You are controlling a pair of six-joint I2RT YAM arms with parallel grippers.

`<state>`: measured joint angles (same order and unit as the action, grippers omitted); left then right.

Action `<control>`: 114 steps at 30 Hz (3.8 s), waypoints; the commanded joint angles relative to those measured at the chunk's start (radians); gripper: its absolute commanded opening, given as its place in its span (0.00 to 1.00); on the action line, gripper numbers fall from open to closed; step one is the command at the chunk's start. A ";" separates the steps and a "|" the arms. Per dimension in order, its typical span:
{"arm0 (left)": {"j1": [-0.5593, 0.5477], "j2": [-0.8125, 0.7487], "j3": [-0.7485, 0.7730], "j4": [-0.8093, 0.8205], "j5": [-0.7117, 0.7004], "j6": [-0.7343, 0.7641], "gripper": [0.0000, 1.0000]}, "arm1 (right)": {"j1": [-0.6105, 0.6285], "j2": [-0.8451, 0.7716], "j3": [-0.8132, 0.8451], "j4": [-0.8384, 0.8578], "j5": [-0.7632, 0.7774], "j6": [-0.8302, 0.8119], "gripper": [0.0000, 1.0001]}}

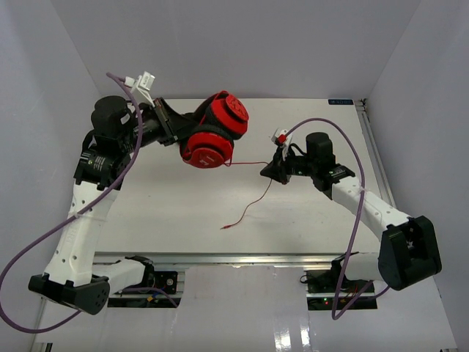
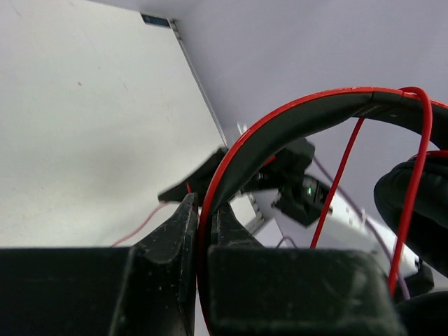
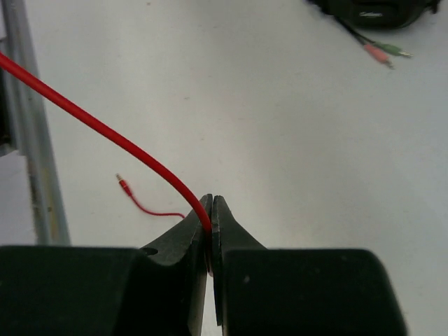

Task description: Wrap the headphones

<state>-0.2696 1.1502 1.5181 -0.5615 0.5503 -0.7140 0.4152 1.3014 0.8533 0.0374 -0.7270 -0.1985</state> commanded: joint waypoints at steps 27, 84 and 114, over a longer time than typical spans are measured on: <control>-0.352 -0.064 -0.427 0.115 -0.804 0.845 0.00 | -0.205 -0.026 0.248 -0.073 -0.180 0.059 0.08; -0.385 0.308 -0.039 0.108 -1.201 -0.846 0.00 | 0.108 -0.093 0.105 0.038 -0.099 0.204 0.08; -0.286 -0.030 -0.375 0.492 -0.592 -0.413 0.00 | 0.004 -0.068 0.047 0.056 -0.132 0.065 0.08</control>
<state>-0.6090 1.3072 1.2251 -0.3118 -0.2565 -1.2849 0.4385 1.2358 0.9180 0.1379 -0.8349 -0.0507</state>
